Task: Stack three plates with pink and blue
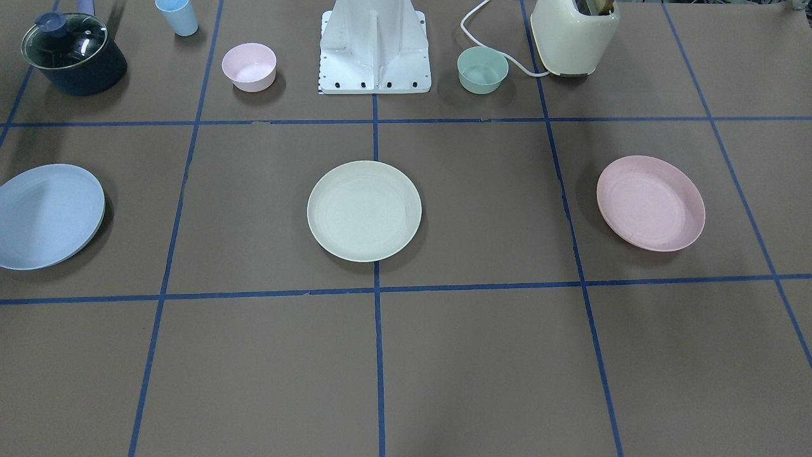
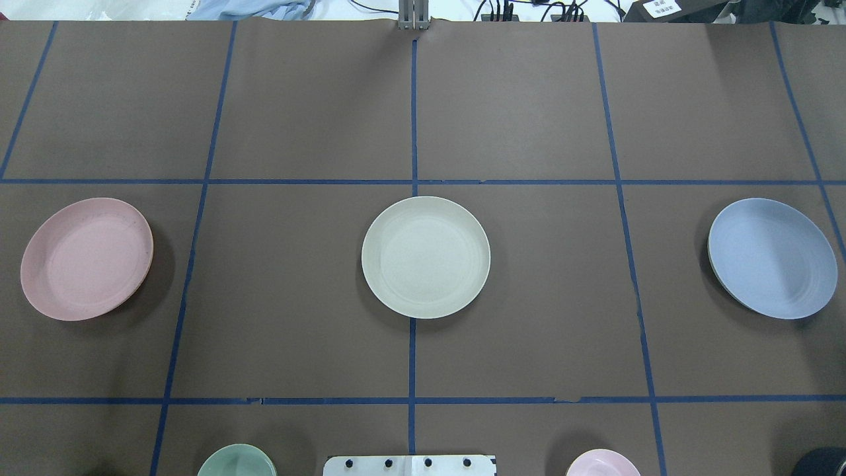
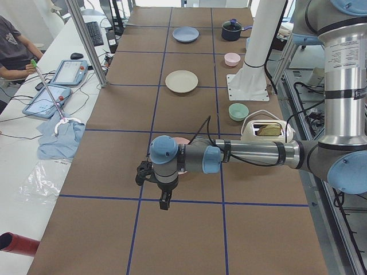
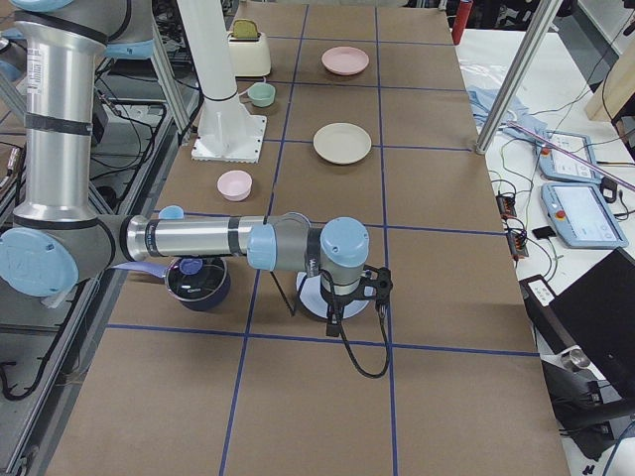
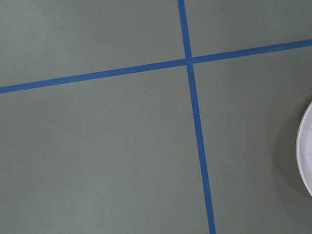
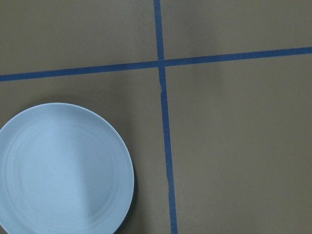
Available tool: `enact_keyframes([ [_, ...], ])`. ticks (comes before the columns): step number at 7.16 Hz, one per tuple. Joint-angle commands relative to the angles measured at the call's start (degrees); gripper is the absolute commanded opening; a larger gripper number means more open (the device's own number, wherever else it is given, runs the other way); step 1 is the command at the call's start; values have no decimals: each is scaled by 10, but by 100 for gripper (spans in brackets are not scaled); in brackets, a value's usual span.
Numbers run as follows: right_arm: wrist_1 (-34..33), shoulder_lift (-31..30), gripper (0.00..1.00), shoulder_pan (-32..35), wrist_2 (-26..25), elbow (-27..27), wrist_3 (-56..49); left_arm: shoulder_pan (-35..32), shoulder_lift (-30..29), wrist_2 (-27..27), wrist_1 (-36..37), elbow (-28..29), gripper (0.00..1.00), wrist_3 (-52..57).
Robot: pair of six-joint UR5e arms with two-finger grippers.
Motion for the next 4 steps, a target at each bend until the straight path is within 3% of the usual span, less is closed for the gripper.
enact_keyframes([
  [1,1,1,100,0,1,2,0,0,-3,0,0,0,100,0],
  [4,0,0,100,1,1,1,1,0,-8,1,-2,0,100,1],
])
